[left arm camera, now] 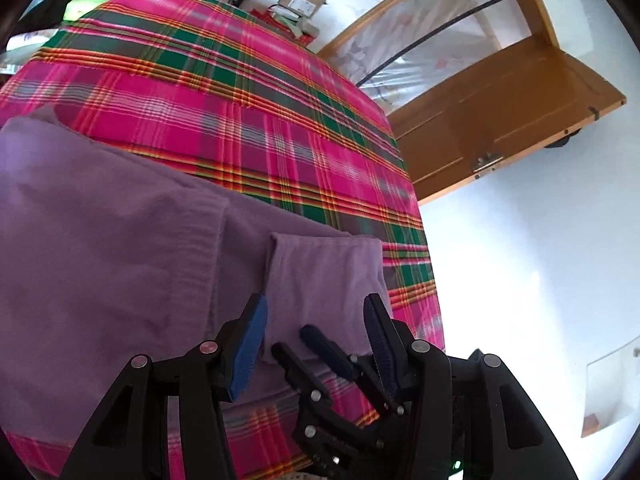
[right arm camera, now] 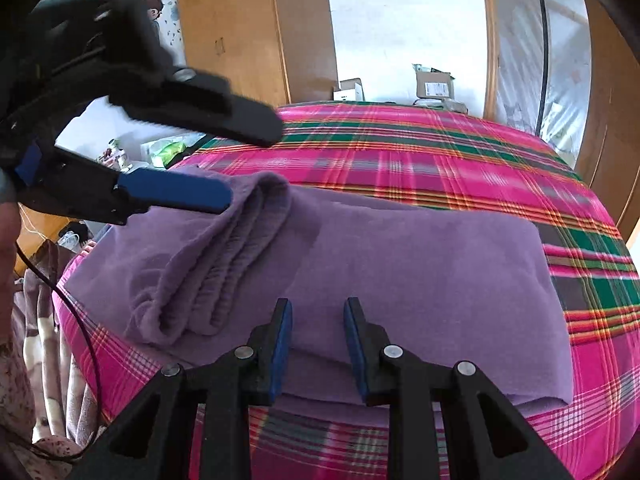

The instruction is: Fold clothes

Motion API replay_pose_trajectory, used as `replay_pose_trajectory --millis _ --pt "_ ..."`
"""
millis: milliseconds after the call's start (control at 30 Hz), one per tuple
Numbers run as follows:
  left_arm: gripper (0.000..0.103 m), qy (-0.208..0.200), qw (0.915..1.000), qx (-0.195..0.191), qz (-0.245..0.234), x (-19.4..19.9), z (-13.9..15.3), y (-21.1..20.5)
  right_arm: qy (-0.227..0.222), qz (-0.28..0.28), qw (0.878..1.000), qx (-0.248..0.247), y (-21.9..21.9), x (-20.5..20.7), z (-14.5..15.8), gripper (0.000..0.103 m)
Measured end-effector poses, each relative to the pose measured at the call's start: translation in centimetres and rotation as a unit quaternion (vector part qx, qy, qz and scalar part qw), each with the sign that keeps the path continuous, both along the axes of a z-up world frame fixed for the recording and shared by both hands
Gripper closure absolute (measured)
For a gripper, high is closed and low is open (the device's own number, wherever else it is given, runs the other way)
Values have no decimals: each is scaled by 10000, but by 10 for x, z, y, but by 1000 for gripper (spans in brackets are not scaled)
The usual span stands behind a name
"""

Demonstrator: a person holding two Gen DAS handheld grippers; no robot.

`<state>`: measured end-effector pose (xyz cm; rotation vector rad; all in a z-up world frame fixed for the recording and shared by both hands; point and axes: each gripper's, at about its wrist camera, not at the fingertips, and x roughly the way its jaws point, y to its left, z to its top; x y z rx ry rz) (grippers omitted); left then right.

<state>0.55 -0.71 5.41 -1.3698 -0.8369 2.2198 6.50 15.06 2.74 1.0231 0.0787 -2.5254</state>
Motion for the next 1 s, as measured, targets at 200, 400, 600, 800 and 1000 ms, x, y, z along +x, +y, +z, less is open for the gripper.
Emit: replay_pose_trajectory --millis 200,400,600,800,1000 --pt "52 -117 9993 -128 328 10 -12 -34 -150 -105 9998 -15 -9 1 -7 74" --pt "52 -286 9972 -81 685 16 -28 -68 -156 50 9994 -304 -21 9 10 75" --pt "52 -382 9942 -53 999 24 -38 -95 56 524 9932 -1039 -39 16 31 75" --pt "52 -241 9881 61 1521 34 -35 -130 100 517 9975 -473 -59 12 21 75" --pt "52 -290 9812 159 1902 39 -42 -158 -317 203 9977 -569 -46 0 2 76"
